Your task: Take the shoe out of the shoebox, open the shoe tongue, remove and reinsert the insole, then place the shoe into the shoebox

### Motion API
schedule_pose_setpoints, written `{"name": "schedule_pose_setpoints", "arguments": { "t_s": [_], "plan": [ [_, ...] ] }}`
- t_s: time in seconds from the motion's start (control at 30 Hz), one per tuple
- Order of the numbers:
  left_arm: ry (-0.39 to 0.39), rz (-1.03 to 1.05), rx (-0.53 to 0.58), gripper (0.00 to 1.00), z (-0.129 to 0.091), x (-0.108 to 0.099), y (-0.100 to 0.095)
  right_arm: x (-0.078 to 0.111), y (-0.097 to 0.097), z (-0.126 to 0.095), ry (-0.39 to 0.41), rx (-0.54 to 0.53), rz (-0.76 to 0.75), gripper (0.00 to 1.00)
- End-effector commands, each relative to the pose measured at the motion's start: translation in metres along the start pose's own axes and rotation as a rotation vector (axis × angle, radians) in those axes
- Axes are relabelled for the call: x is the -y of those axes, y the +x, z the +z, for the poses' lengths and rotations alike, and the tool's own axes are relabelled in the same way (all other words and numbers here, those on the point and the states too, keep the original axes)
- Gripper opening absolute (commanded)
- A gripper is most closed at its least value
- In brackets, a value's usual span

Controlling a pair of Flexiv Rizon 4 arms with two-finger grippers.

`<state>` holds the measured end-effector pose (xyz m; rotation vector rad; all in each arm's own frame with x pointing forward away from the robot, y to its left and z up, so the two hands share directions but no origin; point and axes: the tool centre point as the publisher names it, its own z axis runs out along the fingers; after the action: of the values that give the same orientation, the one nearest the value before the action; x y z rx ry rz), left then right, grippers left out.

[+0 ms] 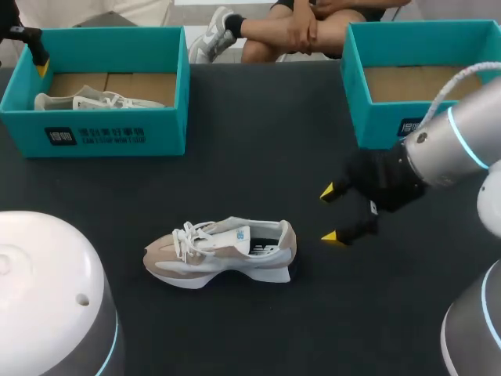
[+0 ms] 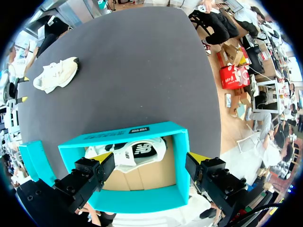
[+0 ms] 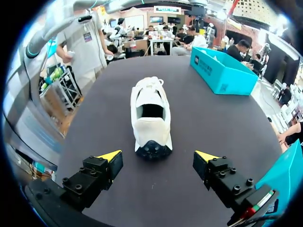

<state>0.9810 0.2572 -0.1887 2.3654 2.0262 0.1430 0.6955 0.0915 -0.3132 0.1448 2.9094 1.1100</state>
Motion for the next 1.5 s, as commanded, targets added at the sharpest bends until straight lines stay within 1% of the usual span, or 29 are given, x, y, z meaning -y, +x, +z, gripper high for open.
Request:
{"name": "schedule_pose_setpoints", "arguments": {
  "t_s": [0.03, 0.37, 0.4, 0.43, 0.47, 0.53, 0.6, 0.73, 0.77, 0.83, 0.97, 1.13, 1.23, 1.5],
  "plan": [
    [-0.003, 0.0, -0.001, 1.0, 0.0, 0.001, 0.0, 0.004, 0.003, 0.001, -0.18, 0.007, -0.001, 1.0],
    [-0.003, 0.0, -0.001, 1.0, 0.0, 0.001, 0.0, 0.004, 0.003, 0.001, -0.18, 0.007, -0.001, 1.0],
    [-0.003, 0.0, -0.001, 1.0, 0.0, 0.001, 0.0, 0.006, 0.003, 0.005, -0.199, 0.03, -0.004, 1.0],
    [-0.003, 0.0, -0.001, 1.0, 0.0, 0.001, 0.0, 0.01, 0.002, 0.008, -0.171, 0.069, -0.017, 1.0],
    [-0.003, 0.0, -0.001, 1.0, 0.0, 0.001, 0.0, 0.015, 0.002, 0.011, -0.131, 0.078, -0.037, 1.0],
    [-0.003, 0.0, -0.001, 1.0, 0.0, 0.001, 0.0, 0.023, -0.002, 0.017, -0.153, 0.128, -0.033, 1.0],
    [-0.003, 0.0, -0.001, 1.0, 0.0, 0.001, 0.0, 0.03, -0.004, 0.021, -0.139, 0.146, -0.039, 1.0],
    [-0.003, 0.0, -0.001, 1.0, 0.0, 0.001, 0.0, 0.041, -0.004, 0.03, -0.151, 0.172, -0.027, 1.0],
    [-0.003, 0.0, -0.001, 1.0, 0.0, 0.001, 0.0, 0.044, -0.004, 0.034, -0.148, 0.151, -0.013, 1.0],
    [-0.003, 0.0, -0.001, 1.0, 0.0, 0.001, 0.0, 0.053, -0.004, 0.041, -0.162, 0.148, 0.005, 1.0],
    [-0.003, 0.0, -0.001, 1.0, 0.0, 0.001, 0.0, 0.062, -0.003, 0.054, -0.157, 0.132, 0.018, 1.0],
    [-0.003, 0.0, -0.001, 1.0, 0.0, 0.001, 0.0, 0.065, -0.001, 0.069, -0.184, 0.115, 0.04, 1.0],
    [-0.003, 0.0, -0.001, 1.0, 0.0, 0.001, 0.0, 0.067, -0.001, 0.073, -0.203, 0.12, 0.058, 1.0],
    [-0.003, 0.0, -0.001, 1.0, 0.0, 0.001, 0.0, 0.067, -0.001, 0.073, -0.203, 0.12, 0.058, 1.0]
  ]
}}
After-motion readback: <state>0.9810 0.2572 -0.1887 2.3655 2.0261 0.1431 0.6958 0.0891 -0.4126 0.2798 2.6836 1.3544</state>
